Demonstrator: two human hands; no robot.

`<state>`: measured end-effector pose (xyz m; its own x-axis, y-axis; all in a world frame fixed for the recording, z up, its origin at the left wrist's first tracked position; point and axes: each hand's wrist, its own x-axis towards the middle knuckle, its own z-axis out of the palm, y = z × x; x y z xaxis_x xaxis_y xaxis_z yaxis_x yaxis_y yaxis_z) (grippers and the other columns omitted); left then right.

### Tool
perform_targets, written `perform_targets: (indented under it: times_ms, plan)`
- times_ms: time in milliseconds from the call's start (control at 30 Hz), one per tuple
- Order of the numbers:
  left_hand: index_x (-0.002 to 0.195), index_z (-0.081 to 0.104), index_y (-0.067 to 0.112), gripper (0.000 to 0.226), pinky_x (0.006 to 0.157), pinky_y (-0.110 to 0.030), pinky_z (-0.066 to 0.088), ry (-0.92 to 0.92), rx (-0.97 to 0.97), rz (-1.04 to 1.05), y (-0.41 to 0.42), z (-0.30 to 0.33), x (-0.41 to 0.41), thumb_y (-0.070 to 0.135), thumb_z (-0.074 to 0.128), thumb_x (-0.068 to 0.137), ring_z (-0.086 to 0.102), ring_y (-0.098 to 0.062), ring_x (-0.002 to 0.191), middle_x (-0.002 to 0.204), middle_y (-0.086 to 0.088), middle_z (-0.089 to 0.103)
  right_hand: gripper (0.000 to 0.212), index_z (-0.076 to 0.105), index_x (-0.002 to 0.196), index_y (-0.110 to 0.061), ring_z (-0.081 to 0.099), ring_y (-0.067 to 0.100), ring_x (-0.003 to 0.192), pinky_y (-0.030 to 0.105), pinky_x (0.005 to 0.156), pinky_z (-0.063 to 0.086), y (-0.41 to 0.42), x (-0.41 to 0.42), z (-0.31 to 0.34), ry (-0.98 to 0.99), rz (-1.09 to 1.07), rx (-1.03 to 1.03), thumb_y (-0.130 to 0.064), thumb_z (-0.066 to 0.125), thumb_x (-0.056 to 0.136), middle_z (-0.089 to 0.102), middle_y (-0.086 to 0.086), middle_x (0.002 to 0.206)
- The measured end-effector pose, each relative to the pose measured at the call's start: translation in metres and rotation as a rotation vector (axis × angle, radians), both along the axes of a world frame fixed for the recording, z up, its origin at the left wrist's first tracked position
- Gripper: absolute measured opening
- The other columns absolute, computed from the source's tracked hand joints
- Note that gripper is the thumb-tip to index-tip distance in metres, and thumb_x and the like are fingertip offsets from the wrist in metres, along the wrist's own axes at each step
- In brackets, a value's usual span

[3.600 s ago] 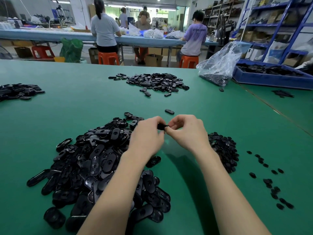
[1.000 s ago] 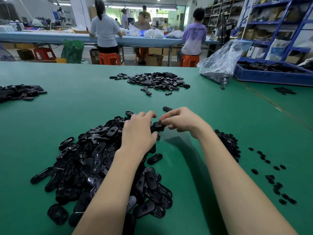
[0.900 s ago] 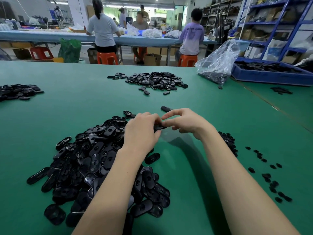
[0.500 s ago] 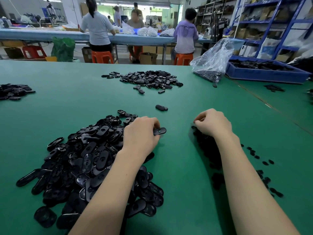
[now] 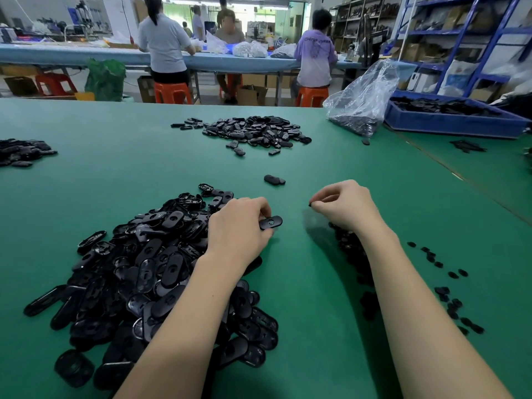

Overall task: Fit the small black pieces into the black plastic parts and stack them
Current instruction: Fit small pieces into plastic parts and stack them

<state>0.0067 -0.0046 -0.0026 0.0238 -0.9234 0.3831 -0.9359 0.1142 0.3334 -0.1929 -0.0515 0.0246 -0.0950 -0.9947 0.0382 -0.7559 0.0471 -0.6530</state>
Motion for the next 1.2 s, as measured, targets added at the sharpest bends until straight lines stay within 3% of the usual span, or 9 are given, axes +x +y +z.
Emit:
perform_targets:
  times_ms: [100,267,433,533,667,800,1000,1133,1200]
  plan:
    - [0.101,0.066,0.034,0.019,0.069,-0.028,0.037,-0.004,-0.009,0.005,0.001,0.002,0.0,0.034,0.068,0.082,0.059,-0.014,0.099,0.095,0.012,0.067,0.006,0.08,0.079,-0.031,0.062,0.007,0.071,0.017,0.06,0.044,0.011,0.015,0.0,-0.26,0.148,0.048,-0.026,0.081,0.08,0.077,-0.007,0.082]
    - [0.1,0.067,0.035,0.017,0.067,-0.028,0.032,-0.056,-0.05,0.001,0.003,0.006,0.0,0.037,0.069,0.083,0.057,-0.014,0.1,0.094,0.011,0.065,0.005,0.08,0.08,-0.025,0.051,0.013,0.068,0.024,0.063,0.039,0.016,0.03,-0.003,-0.259,0.237,0.15,-0.022,0.084,0.079,0.076,0.016,0.098]
    - [0.098,0.068,0.034,0.015,0.067,-0.029,0.032,-0.095,-0.056,-0.024,0.004,0.009,-0.003,0.037,0.07,0.084,0.054,-0.014,0.101,0.094,0.011,0.065,0.006,0.079,0.075,-0.023,0.044,-0.003,0.041,0.01,0.042,0.032,0.013,0.029,-0.002,-0.284,0.218,0.148,-0.019,0.084,0.077,0.058,-0.015,0.05]
    - [0.096,0.069,0.034,0.013,0.067,-0.029,0.032,-0.105,-0.058,-0.028,0.003,0.008,-0.004,0.036,0.071,0.083,0.054,-0.014,0.1,0.093,0.011,0.066,0.005,0.08,0.075,-0.023,0.041,-0.003,0.036,0.009,0.036,0.028,0.012,0.031,-0.003,-0.282,0.194,0.158,-0.02,0.083,0.077,0.049,-0.019,0.04]
    - [0.093,0.068,0.035,0.012,0.065,-0.029,0.031,-0.121,-0.081,-0.028,0.003,0.009,-0.003,0.039,0.072,0.082,0.054,-0.013,0.098,0.091,0.011,0.066,0.006,0.08,0.073,-0.026,0.048,-0.004,0.047,0.013,0.046,0.035,0.012,0.035,-0.005,-0.258,0.189,0.181,-0.023,0.086,0.074,0.06,-0.019,0.051]
    - [0.095,0.071,0.037,0.015,0.066,-0.029,0.032,-0.144,-0.09,-0.025,0.002,0.009,-0.004,0.043,0.073,0.081,0.054,-0.011,0.098,0.091,0.012,0.068,0.009,0.08,0.072,-0.026,0.063,0.008,0.082,0.023,0.068,0.046,0.012,0.036,-0.005,-0.278,0.191,0.152,-0.021,0.088,0.072,0.073,-0.007,0.075]
    - [0.095,0.071,0.039,0.015,0.065,-0.029,0.031,-0.176,-0.104,-0.023,0.001,0.008,-0.004,0.045,0.073,0.081,0.055,-0.011,0.097,0.09,0.013,0.068,0.023,0.072,0.078,-0.028,0.056,0.016,0.078,0.028,0.066,0.042,0.011,0.038,-0.001,-0.202,0.182,0.142,-0.034,0.092,0.068,0.058,-0.005,0.077]
    - [0.092,0.071,0.04,0.012,0.065,-0.029,0.029,-0.122,-0.102,-0.035,0.001,0.007,-0.005,0.046,0.072,0.081,0.054,-0.009,0.093,0.088,0.015,0.068,0.03,0.073,0.08,-0.032,0.062,0.014,0.091,0.029,0.081,0.051,0.011,0.038,0.001,-0.124,0.145,0.157,-0.046,0.093,0.062,0.067,-0.006,0.092]
    - [0.092,0.071,0.041,0.013,0.065,-0.028,0.03,-0.108,-0.09,-0.034,0.002,0.006,-0.004,0.048,0.071,0.081,0.054,-0.008,0.093,0.087,0.016,0.068,0.028,0.076,0.079,-0.029,0.062,0.008,0.085,0.023,0.07,0.049,0.011,0.037,0.001,-0.167,0.162,0.202,-0.045,0.093,0.064,0.069,-0.01,0.087]
